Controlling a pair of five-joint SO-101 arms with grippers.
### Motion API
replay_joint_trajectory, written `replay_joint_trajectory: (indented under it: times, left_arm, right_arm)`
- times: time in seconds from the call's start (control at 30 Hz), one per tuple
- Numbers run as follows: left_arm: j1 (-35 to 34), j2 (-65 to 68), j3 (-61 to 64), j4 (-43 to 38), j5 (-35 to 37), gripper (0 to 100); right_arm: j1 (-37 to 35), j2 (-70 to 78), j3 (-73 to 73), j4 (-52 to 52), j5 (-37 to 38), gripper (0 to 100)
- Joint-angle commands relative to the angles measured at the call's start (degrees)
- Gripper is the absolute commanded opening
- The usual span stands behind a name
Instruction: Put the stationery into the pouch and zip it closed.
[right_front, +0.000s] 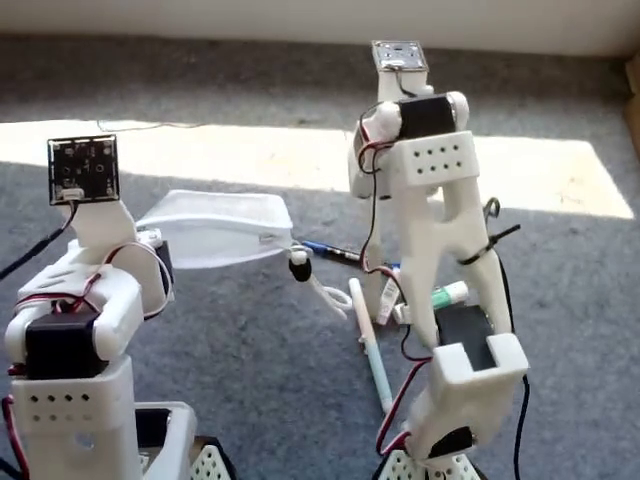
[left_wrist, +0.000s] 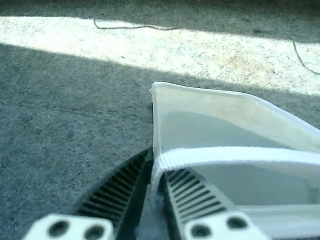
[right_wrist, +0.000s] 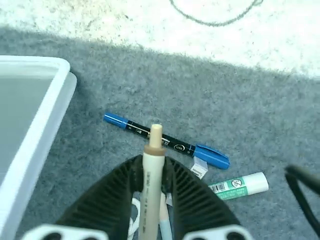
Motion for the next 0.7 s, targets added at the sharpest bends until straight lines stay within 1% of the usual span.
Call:
replay_joint_trajectory:
  times: [0.0, 0.23, 0.47, 0.53, 0.67]
  left_arm:
    - [3.3, 5.76, -8.22, 3.25, -0.35, 1]
    - [3.38, 21.85, -19.91, 8.26, 0.0, 1]
    - [3.38, 32.48, -34.42, 15.56, 1.67, 1]
    - [3.38, 34.24, -36.44, 17.05, 1.67, 1]
    - [3.38, 35.21, -36.09, 17.32, 1.67, 1]
  right_arm:
    - [-0.57, -10.68, 3.91, 0.84, 0.26, 0.5]
    - [-0.57, -21.32, 10.07, 0.84, 0.26, 0.5]
    - [-0.75, -29.67, 13.58, 0.84, 0.26, 0.5]
    - [-0.84, -31.52, 13.76, 0.84, 0.26, 0.5]
    - [-0.84, -34.95, 13.41, 0.75, 0.26, 0.5]
